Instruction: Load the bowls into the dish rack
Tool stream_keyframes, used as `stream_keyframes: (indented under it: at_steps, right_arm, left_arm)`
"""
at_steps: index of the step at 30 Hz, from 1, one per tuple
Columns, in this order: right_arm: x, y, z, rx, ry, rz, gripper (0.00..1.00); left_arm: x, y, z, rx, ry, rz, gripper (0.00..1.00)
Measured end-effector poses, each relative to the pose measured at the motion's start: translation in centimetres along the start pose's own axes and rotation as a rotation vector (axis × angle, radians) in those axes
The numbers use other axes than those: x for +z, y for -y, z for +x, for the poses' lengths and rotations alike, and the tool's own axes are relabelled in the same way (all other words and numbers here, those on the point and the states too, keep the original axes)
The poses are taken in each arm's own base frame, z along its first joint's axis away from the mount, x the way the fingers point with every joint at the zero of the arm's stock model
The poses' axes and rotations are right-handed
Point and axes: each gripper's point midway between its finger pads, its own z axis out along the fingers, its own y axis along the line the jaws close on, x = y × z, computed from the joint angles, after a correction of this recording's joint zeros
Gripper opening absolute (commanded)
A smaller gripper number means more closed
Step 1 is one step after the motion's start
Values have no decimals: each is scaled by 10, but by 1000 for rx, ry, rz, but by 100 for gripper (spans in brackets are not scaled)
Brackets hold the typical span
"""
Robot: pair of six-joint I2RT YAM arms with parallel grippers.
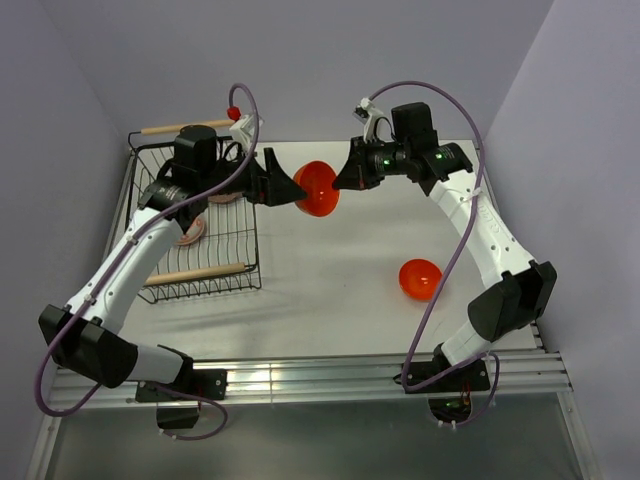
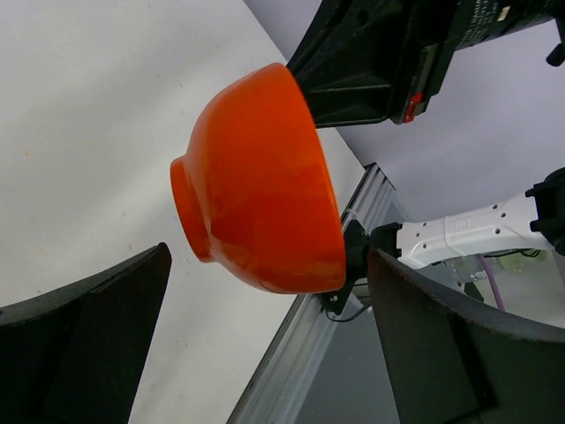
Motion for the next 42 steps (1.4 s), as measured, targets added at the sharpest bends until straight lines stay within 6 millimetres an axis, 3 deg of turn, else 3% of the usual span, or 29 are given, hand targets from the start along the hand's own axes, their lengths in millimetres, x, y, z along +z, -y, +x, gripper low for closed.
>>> stream_keyframes:
  at_steps: [8, 17, 20, 29, 30, 31, 33, 35, 38, 42]
  right_arm:
    - [6, -12, 3, -15, -12, -25, 0]
    - [10, -21, 7, -26, -25, -44, 0]
    - [10, -22, 8, -29, -27, -47, 0]
    - [10, -20, 8, -29, -29, -35, 0]
    - [10, -20, 9, -27, -31, -33, 3]
    - [10, -20, 9, -27, -31, -32, 7]
    - [10, -20, 9, -26, -31, -32, 21]
    - [10, -22, 8, -20, -32, -39, 43]
    - [9, -24, 6, -26, -28, -49, 54]
    - [9, -26, 4, -26, -23, -52, 60]
  left_arm:
    - [10, -3, 19, -72, -41, 2, 100]
    - [16, -3, 16, -109, -14, 23, 97]
    - [18, -7, 22, -137, -20, 22, 88]
    - [19, -9, 25, -175, -20, 20, 18]
    - [19, -9, 26, -177, -21, 19, 5]
    - [19, -9, 26, -177, -21, 19, 0]
    - [19, -9, 26, -177, -21, 19, 0]
    - [18, -9, 26, -175, -21, 20, 0]
    - [18, -10, 27, -181, -26, 13, 0]
    - [18, -13, 30, -184, -31, -1, 0]
